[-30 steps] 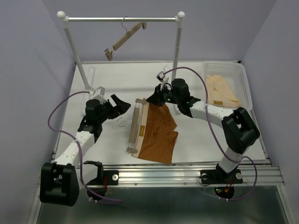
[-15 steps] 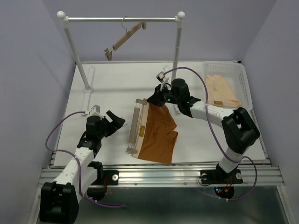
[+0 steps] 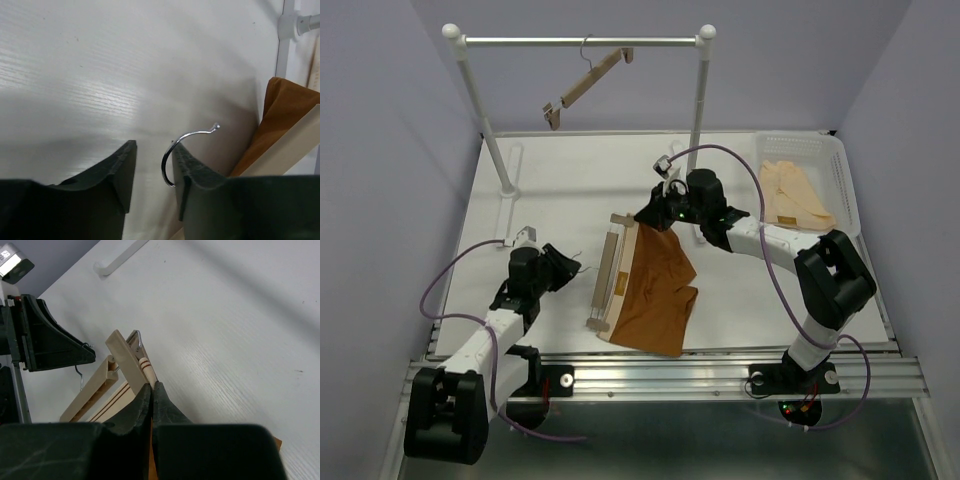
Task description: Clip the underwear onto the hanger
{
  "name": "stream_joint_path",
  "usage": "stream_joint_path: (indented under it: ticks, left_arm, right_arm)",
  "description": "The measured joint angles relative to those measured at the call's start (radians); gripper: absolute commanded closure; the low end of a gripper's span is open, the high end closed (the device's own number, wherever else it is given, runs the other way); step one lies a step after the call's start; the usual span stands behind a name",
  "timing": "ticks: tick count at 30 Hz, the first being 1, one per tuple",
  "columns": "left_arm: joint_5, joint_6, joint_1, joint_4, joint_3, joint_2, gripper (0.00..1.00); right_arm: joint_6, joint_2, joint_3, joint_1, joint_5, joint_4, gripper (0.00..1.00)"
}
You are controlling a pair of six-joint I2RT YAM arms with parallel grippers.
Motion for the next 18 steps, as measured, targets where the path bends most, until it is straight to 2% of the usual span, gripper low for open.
stream_joint_path:
  ticks: [4, 12, 13, 18]
  left_arm:
    - [0.007, 0.017, 0.000, 0.023, 0.021, 0.048, 1.00]
    - [0.025, 0.036, 0.000, 0.042, 0.039, 0.037, 1.00]
    - [0.025, 0.039, 0.000, 0.036, 0.039, 0.015, 1.00]
    - [0.005, 0.037, 0.002, 0.000, 0.042, -0.135, 1.00]
  right_arm:
    - [-0.001, 0.000, 0.000, 0.000, -0.014, -0.005, 0.99]
    - [-0.010, 0.000, 0.002, -0.007, -0.014, -0.036, 0.98]
    - [-0.013, 0.001, 0.010, -0.007, -0.014, -0.047, 0.93]
    - [-0.037, 0.066, 0.151, -0.008, -0.010, -0.127, 0.90]
